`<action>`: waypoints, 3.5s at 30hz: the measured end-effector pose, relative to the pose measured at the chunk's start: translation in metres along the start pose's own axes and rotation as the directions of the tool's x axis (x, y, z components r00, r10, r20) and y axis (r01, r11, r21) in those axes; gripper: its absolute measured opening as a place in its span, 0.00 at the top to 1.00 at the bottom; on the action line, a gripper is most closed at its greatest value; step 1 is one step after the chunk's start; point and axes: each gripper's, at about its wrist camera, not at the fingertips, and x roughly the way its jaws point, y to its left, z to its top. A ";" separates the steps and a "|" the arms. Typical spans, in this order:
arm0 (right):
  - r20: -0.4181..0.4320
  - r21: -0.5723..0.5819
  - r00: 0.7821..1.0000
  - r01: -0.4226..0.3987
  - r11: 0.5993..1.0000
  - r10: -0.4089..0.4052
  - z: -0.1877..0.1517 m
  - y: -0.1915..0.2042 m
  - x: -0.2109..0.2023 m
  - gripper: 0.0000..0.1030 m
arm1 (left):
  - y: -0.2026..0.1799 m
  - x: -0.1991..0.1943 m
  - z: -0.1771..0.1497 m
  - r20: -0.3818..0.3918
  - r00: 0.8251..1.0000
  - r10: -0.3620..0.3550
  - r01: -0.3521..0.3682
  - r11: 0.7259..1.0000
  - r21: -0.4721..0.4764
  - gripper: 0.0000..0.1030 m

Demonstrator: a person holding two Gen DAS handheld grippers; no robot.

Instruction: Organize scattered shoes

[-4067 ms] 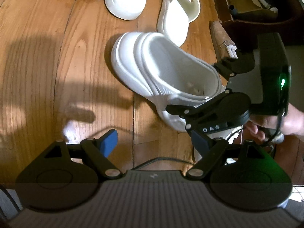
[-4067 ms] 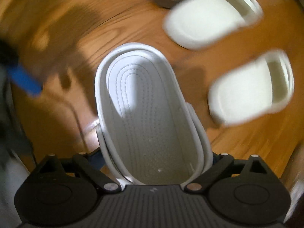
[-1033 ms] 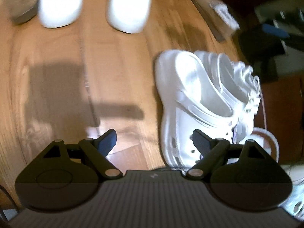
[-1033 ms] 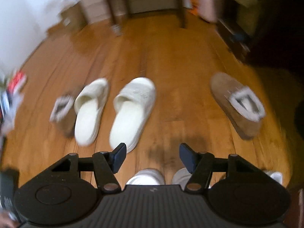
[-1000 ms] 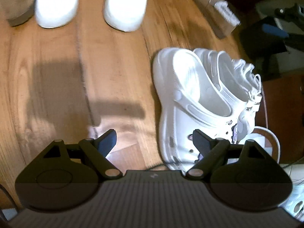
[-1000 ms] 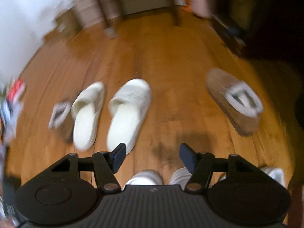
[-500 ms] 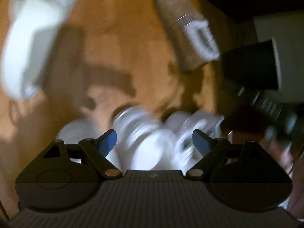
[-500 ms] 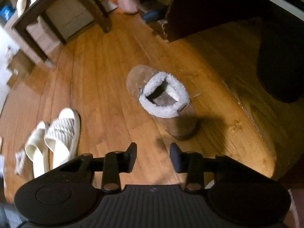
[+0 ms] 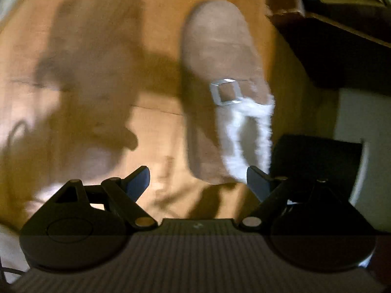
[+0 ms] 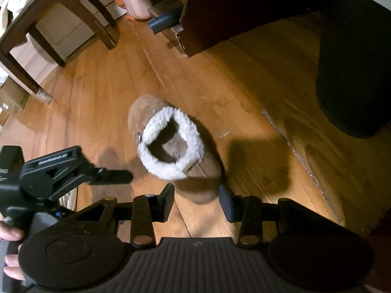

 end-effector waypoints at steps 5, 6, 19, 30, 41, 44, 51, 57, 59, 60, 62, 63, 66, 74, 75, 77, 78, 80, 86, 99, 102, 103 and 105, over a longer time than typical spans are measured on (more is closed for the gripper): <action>0.004 -0.030 1.000 0.011 1.000 -0.011 -0.002 0.003 0.005 0.51 | 0.001 0.015 0.007 0.066 0.996 0.053 -0.049 0.997 -0.059 0.16; 0.001 -0.021 1.000 0.012 1.000 -0.012 -0.004 0.002 0.006 0.51 | 0.002 0.021 0.011 0.057 0.996 0.062 -0.056 0.994 -0.092 0.15; 0.014 0.052 1.000 0.000 0.999 -0.001 -0.015 -0.015 -0.005 0.44 | -0.012 0.018 0.014 0.061 0.982 0.180 -0.184 0.980 0.069 0.90; 0.006 0.114 1.000 -0.028 0.993 0.028 -0.017 -0.016 0.006 0.44 | -0.012 0.032 0.000 0.116 0.982 0.151 -0.167 0.976 0.142 0.87; 0.016 0.260 0.985 -0.171 0.950 0.172 -0.012 -0.019 -0.003 0.42 | 0.016 -0.064 -0.019 0.080 0.995 0.053 -0.059 0.996 0.072 0.91; -0.017 0.201 0.983 -0.176 0.964 0.183 0.002 0.007 -0.002 0.42 | 0.030 -0.092 -0.026 0.097 0.991 0.094 -0.102 0.992 0.079 0.91; -0.120 0.247 0.925 -0.323 0.914 0.360 0.007 0.083 -0.031 0.38 | 0.053 -0.189 -0.064 0.145 0.980 0.133 -0.154 0.979 0.137 0.91; -0.206 0.215 0.863 -0.421 0.881 0.462 -0.028 0.142 -0.056 0.26 | 0.070 -0.268 -0.115 0.181 0.972 0.152 -0.195 0.948 0.251 0.91; -0.236 0.150 0.855 -0.437 0.887 0.461 -0.052 0.164 -0.061 0.26 | 0.079 -0.276 -0.125 0.191 0.965 0.180 -0.228 0.935 0.270 0.91; -0.247 0.126 0.853 -0.442 0.888 0.460 -0.063 0.173 -0.063 0.26 | 0.091 -0.282 -0.134 0.194 0.960 0.203 -0.252 0.929 0.273 0.91; -0.280 0.092 0.843 -0.453 0.887 0.459 -0.092 0.189 -0.061 0.26 | 0.116 -0.295 -0.150 0.194 0.953 0.234 -0.281 0.921 0.270 0.91; -0.291 0.079 0.839 -0.458 0.885 0.460 -0.101 0.194 -0.061 0.26 | 0.130 -0.301 -0.159 0.191 0.951 0.244 -0.289 0.919 0.267 0.91; -0.342 0.043 0.819 -0.476 0.878 0.461 -0.134 0.211 -0.058 0.26 | 0.170 -0.312 -0.189 0.177 0.951 0.252 -0.293 0.919 0.265 0.91; -0.412 -0.196 0.838 -0.465 0.863 0.357 -0.209 0.266 -0.054 0.26 | 0.264 -0.273 -0.213 0.004 0.912 0.410 -0.403 0.895 0.190 0.50; -0.419 -0.226 0.844 -0.455 0.861 0.335 -0.217 0.272 -0.052 0.26 | 0.268 -0.278 -0.214 0.021 0.922 0.386 -0.382 0.903 0.195 0.48; -0.416 -0.300 0.857 -0.445 0.844 0.304 -0.229 0.283 -0.055 0.26 | 0.268 -0.292 -0.217 0.137 0.898 0.418 -0.437 0.879 0.190 0.28; -0.412 -0.337 0.864 -0.439 0.833 0.289 -0.234 0.289 -0.057 0.26 | 0.269 -0.297 -0.218 0.182 0.880 0.438 -0.468 0.864 0.184 0.24; -0.373 -0.434 0.886 -0.430 0.792 0.276 -0.245 0.297 -0.066 0.28 | 0.272 -0.303 -0.217 0.208 0.868 0.450 -0.486 0.857 0.173 0.24; -0.290 -0.693 0.933 -0.359 0.625 0.213 -0.280 0.315 -0.079 0.35 | 0.301 -0.314 -0.207 0.195 0.935 0.296 -0.324 0.938 0.127 0.24; -0.140 -0.984 0.990 -0.143 0.106 0.029 -0.382 0.343 -0.073 0.39 | 0.333 -0.327 -0.214 0.217 0.904 0.367 -0.391 0.917 0.079 0.24; -0.083 -0.997 0.997 -0.083 0.004 -0.002 -0.395 0.348 -0.061 0.57 | 0.325 -0.329 -0.216 0.240 0.896 0.375 -0.409 0.905 0.114 0.24; -0.069 -0.997 0.998 -0.069 -0.018 -0.009 -0.399 0.351 -0.057 0.66 | 0.323 -0.330 -0.217 0.244 0.894 0.375 -0.412 0.903 0.121 0.24; -0.074 -0.996 0.997 -0.075 -0.053 -0.030 -0.406 0.354 -0.052 0.71 | 0.322 -0.331 -0.218 0.247 0.897 0.368 -0.407 0.904 0.131 0.24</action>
